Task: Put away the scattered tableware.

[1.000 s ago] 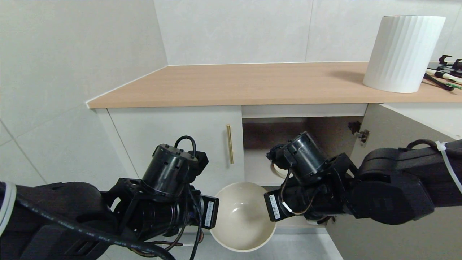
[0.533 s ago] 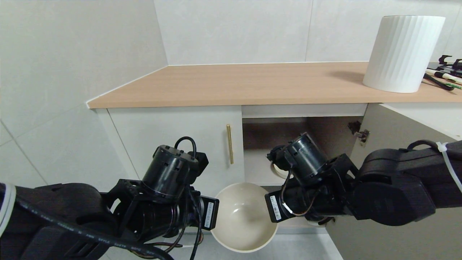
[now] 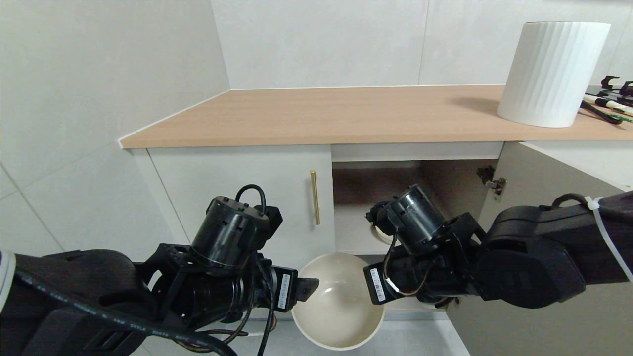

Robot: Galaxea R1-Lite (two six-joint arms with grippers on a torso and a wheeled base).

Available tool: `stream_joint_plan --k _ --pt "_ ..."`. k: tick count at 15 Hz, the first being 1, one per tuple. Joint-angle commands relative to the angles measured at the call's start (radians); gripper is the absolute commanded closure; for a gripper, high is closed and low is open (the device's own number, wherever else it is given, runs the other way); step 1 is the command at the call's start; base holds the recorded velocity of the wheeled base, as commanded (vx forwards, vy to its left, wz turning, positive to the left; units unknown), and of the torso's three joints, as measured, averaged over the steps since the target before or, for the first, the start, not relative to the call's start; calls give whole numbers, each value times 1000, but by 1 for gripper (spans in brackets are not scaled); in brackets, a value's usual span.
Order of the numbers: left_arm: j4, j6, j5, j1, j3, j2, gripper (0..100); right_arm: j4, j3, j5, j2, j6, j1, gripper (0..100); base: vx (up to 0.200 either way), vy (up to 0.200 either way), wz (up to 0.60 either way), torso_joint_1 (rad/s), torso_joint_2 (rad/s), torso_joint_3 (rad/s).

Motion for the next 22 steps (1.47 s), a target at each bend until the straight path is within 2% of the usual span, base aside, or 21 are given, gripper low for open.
stream_joint_plan --k 1,4,9,15,22 --pt "-1 0 0 0 -1 -2 0 -50 -5 -28 76 2 -44 100 0 0 0 0 0 0" --pt "-1 -2 1 0 -1 -5 0 -272 -5 -92 200 40 -165 100 0 0 0 0 0 0" --pt "-1 -2 6 0 -1 -13 0 -527 -29 -118 332 72 -329 100 0 0 0 0 0 0" --pt "-1 -2 8 0 1 -19 0 -560 -170 -136 444 155 -466 100 0 0 0 0 0 0" --pt "-1 -2 8 0 1 -21 0 -553 -282 -141 550 155 -523 100 0 0 0 0 0 0"
